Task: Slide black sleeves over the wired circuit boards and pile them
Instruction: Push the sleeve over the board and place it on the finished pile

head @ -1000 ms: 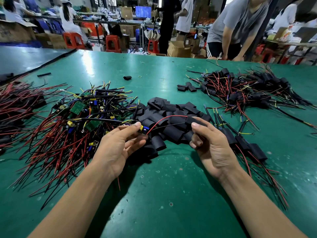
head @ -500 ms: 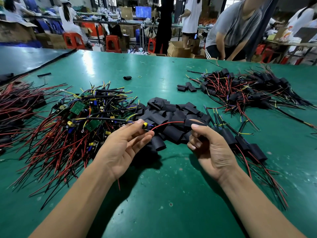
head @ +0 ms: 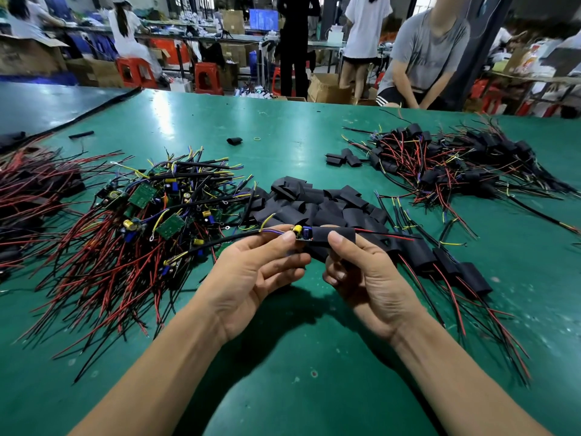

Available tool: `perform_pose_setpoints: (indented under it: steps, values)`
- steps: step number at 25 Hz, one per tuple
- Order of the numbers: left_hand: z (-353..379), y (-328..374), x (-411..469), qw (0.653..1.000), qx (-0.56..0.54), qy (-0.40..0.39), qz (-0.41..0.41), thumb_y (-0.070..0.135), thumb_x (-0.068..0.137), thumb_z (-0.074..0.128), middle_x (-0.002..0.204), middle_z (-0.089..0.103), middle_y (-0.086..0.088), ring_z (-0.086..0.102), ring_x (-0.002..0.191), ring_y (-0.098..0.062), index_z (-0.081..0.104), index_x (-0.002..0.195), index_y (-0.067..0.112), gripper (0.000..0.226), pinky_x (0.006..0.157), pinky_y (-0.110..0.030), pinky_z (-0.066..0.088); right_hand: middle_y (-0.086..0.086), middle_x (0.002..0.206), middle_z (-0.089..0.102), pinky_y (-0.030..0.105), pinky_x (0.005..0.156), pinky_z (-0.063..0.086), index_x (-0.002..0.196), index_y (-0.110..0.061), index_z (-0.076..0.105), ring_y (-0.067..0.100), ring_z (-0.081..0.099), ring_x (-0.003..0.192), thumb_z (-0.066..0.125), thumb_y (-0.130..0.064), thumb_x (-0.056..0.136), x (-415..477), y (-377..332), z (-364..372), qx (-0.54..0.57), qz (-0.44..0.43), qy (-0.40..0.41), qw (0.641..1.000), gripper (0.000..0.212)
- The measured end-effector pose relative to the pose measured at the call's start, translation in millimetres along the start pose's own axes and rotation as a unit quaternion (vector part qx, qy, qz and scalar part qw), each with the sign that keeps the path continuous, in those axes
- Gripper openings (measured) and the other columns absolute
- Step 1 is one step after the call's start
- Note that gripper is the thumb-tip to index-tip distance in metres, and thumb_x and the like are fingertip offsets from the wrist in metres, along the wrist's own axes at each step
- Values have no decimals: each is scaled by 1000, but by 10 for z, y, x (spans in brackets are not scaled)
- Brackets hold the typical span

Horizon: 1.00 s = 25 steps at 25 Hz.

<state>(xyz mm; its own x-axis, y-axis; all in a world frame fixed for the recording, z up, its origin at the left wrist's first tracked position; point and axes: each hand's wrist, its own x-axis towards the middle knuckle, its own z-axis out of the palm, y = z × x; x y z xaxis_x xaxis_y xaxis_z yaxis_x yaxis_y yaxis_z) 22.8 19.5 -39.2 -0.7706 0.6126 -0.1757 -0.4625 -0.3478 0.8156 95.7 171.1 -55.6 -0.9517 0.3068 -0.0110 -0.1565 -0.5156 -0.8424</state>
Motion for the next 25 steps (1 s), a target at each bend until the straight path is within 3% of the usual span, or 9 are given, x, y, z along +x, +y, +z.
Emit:
perform_pose_setpoints:
  steps: [8, 14, 20, 23, 25]
  values:
    - [35, -64, -24, 998, 61, 8, 23, 33, 53, 84, 86, 74, -4, 68, 63, -13, 80, 81, 25, 29, 54, -19, 53, -4, 68, 52, 17, 47, 34, 92, -15, 78, 5, 37, 47, 80, -23, 66, -26, 89, 78, 48, 20, -1, 999, 27]
    - [30, -28, -25, 998, 51, -4, 31, 33, 63, 77, 91, 77, -4, 72, 66, -15, 81, 90, 23, 29, 53, -19, 52, 1, 78, 61, 17, 48, 36, 110, -11, 71, 7, 37, 50, 79, -21, 66, -29, 91, 83, 74, 29, 3, 997, 46]
    - [27, -27, -27, 998, 61, 23, 18, 28, 57, 79, 85, 74, -9, 69, 60, -15, 74, 93, 17, 39, 53, -20, 51, 2, 77, 61, 19, 49, 39, 106, -7, 75, 7, 42, 50, 78, -19, 71, -44, 101, 77, 23, 34, -23, 999, 37]
    - [22, -9, -24, 996, 78, 25, 18, 23, 59, 77, 84, 74, -12, 68, 59, -15, 73, 94, 13, 36, 52, -21, 51, 0, 87, 70, 19, 56, 38, 107, -13, 77, 8, 43, 55, 74, -35, 80, -59, 57, 52, -13, 53, -42, 998, 35]
    - [13, 5, -17, 995, 91, 37, 17, 19, 57, 76, 79, 73, -11, 66, 57, -15, 72, 92, 11, 36, 51, -21, 50, 1, 81, 69, 20, 56, 35, 98, -16, 79, 8, 43, 54, 69, -43, 81, -62, 32, 46, -54, 75, -34, 995, 34]
